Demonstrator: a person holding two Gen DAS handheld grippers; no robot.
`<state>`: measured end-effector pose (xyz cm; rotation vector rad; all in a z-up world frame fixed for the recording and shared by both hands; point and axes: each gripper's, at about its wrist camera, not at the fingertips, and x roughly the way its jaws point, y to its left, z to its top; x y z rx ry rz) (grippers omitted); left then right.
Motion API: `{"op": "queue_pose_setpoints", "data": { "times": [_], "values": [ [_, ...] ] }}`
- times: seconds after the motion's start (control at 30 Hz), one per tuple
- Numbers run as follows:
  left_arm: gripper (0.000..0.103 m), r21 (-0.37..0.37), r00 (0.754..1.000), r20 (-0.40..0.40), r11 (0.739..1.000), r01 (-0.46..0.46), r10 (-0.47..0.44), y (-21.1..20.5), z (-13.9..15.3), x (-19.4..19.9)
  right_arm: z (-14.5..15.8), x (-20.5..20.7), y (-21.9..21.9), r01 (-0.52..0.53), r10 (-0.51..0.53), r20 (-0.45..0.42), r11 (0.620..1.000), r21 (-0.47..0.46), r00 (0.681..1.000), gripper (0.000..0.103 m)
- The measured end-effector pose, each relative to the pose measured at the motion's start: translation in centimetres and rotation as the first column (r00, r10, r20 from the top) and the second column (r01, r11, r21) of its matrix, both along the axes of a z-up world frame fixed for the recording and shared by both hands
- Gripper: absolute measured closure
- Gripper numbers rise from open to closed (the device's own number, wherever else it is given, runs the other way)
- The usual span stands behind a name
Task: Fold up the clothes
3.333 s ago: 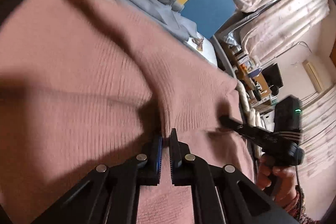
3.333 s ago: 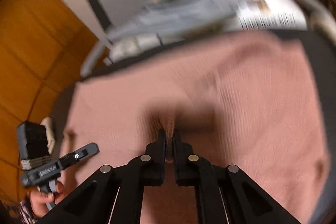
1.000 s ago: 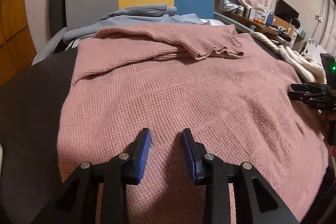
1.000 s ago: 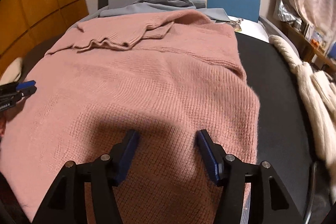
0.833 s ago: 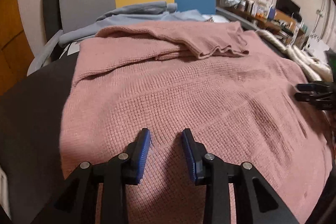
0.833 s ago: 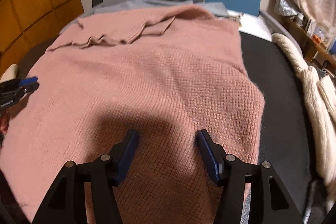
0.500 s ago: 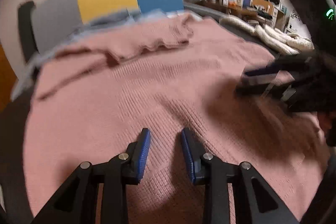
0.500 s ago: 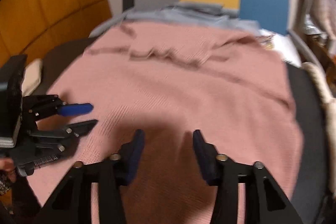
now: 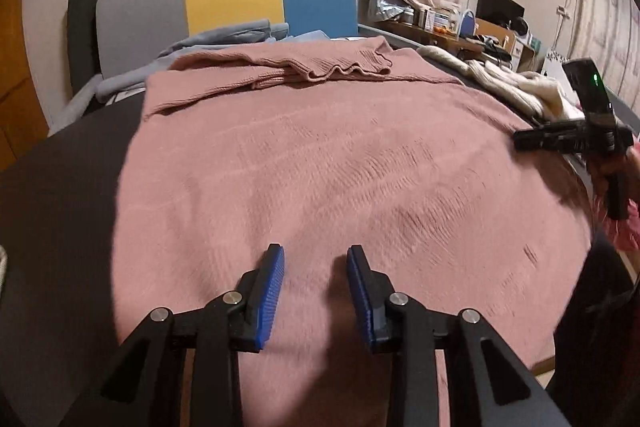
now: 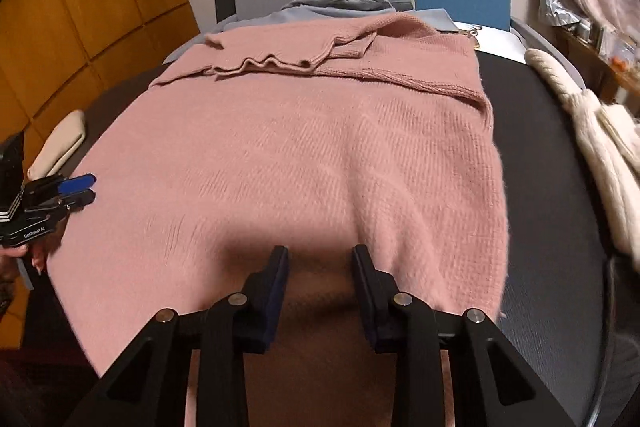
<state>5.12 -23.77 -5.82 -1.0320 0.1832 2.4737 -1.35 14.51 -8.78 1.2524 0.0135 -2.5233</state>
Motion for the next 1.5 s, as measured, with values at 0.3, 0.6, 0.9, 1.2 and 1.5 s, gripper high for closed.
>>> {"op": "queue_pose_setpoints", "data": {
  "times": [0.3, 0.6, 0.9, 1.2, 1.5],
  "values": [
    [0.067, -0.071, 0.999, -0.03, 0.997, -0.027, 0.025, 0.6, -0.6, -0.8, 0.9, -0.9, 0.3, 0.101, -0.104, 0.023, 0.991, 0.09, 0.994, 0.074],
    [0.067, 0.017, 0.997, -0.046, 0.998, -0.066, 0.067, -1.9, 1.3, -0.3, 2.7, -1.5, 3.0, 0.071, -0.072, 0.024, 0.997, 0.029, 0.997, 0.076],
    [0.067, -0.108, 0.999, -0.035, 0.994, 0.034, -0.038, 4.8, -1.3, -2.8, 1.0, -13.7, 5.8, 0.249, -0.251, 0.029, 0.967, 0.055, 0.967, 0.096],
    [0.067, -0.041, 0.998, -0.064, 0.999, 0.021, -0.023, 3.4, -2.5, -2.9, -0.5, -16.2, 9.8, 0.314, -0.314, 0.061, 0.949, 0.019, 0.947, 0.101],
    [0.067, 0.005, 0.998, -0.063, 1.0, -0.001, 0.001, 3.0, -2.1, -2.1, 1.6, -3.8, 5.2, 0.151, -0.146, 0.089, 0.987, -0.057, 0.985, 0.095]
  ]
}}
